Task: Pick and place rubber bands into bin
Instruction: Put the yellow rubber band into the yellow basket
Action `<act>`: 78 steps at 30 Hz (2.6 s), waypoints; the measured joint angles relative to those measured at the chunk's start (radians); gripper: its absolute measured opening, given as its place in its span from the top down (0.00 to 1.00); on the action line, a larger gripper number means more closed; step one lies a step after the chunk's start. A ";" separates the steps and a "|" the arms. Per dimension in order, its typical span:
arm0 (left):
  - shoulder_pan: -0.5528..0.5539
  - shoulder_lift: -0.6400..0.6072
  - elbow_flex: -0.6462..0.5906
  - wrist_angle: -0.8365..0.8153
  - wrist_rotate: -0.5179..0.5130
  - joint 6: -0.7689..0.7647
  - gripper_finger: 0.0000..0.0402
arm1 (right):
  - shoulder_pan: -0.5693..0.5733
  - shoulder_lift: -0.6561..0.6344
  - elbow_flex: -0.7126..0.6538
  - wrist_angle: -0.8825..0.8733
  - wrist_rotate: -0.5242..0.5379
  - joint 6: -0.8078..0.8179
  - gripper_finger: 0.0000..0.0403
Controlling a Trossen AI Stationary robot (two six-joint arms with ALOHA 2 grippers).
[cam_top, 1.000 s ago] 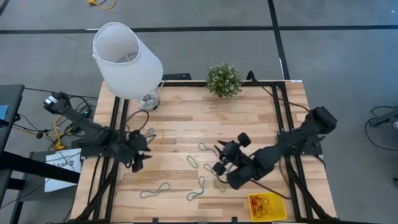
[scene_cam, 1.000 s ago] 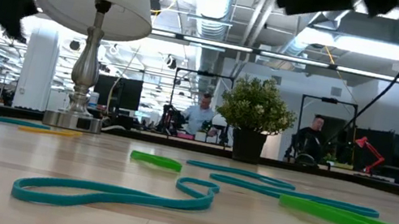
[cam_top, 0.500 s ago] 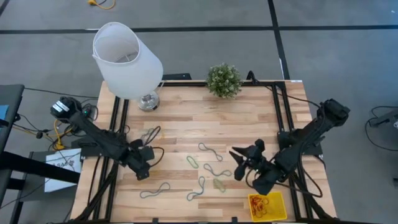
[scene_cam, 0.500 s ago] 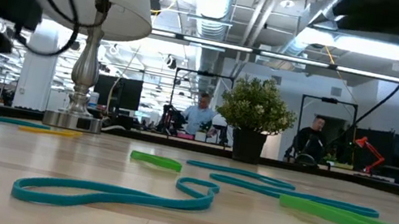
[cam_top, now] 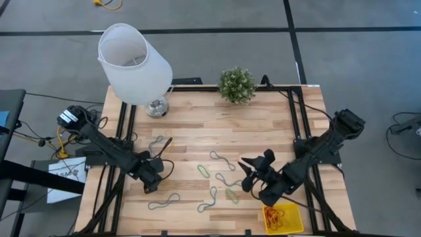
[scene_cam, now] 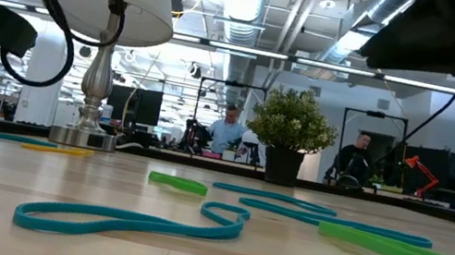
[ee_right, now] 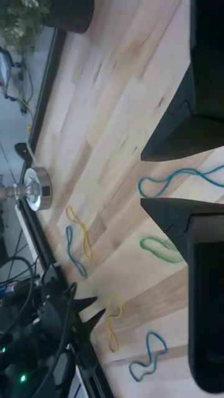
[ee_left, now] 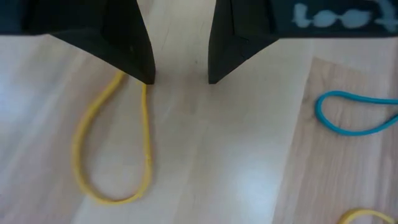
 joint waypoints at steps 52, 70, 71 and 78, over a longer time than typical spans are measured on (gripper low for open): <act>-0.095 0.106 0.039 0.075 -0.064 0.015 0.99 | -0.019 0.000 0.001 0.015 -0.056 0.001 0.76; -0.001 -0.092 0.273 0.061 -0.307 0.299 1.00 | -0.201 0.307 0.032 1.116 -0.345 -0.976 0.76; 0.012 -0.088 0.273 0.067 -0.306 0.317 1.00 | -0.212 0.334 0.048 1.171 -0.345 -1.028 0.76; 0.057 -0.079 0.272 0.117 -0.287 0.410 1.00 | -0.296 0.519 0.290 1.084 -0.517 -1.179 0.76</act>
